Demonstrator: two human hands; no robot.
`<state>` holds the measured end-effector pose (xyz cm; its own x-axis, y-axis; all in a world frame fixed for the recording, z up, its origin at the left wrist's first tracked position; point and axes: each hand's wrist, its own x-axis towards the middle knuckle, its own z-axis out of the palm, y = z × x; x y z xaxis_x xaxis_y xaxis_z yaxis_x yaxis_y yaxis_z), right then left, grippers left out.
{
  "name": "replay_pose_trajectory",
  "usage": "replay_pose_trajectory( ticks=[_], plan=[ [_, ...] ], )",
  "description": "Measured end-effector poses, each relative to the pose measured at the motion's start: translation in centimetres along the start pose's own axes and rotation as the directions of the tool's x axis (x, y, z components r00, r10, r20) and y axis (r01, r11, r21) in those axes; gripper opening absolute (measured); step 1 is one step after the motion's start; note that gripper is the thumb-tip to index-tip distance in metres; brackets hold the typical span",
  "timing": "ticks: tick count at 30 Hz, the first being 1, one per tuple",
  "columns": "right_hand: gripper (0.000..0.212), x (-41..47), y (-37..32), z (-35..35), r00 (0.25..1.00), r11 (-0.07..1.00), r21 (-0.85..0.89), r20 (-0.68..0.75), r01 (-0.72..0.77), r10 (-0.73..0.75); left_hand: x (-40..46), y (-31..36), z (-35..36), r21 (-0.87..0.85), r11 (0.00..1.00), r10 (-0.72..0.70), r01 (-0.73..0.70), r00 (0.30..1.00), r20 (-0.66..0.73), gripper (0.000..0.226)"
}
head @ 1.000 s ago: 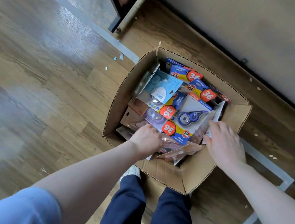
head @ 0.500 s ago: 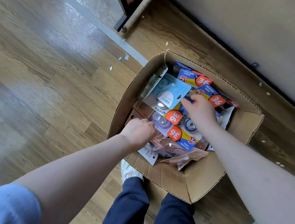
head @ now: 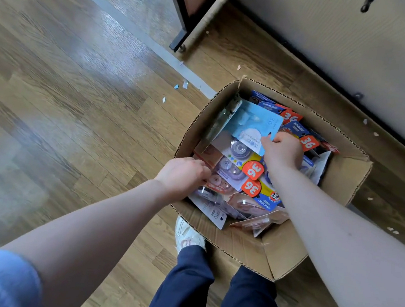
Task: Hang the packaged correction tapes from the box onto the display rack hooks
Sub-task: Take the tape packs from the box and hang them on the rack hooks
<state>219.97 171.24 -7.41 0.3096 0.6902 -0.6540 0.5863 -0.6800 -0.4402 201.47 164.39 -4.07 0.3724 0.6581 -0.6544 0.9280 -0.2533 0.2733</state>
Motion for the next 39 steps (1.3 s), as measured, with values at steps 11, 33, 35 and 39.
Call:
replay_pose_trajectory(
  ticks=[11,33,35,39],
  plan=[
    [0.024,-5.1,-3.1,-10.9,0.96,0.897,-0.401,-0.12,0.187,-0.254,-3.1,2.9,-9.5,-0.012,0.999,-0.047,0.046,0.996,-0.082,0.025],
    [0.02,-21.5,-13.2,-33.4,0.647,0.703,-0.489,-0.315,0.516,-0.694,-15.8,10.2,-34.3,0.071,0.989,0.147,-0.129,0.843,-0.518,0.022],
    [0.019,-23.6,-14.0,-35.2,0.596,0.694,-0.474,-0.366,0.542,-0.715,-17.7,10.7,-36.5,0.067,0.986,0.166,-0.155,0.813,-0.558,0.022],
    [0.013,-27.7,-16.1,-38.6,0.51,0.677,-0.427,-0.447,0.6,-0.735,-21.4,12.1,-41.1,0.092,0.975,0.213,-0.2,0.746,-0.63,0.021]
  ],
)
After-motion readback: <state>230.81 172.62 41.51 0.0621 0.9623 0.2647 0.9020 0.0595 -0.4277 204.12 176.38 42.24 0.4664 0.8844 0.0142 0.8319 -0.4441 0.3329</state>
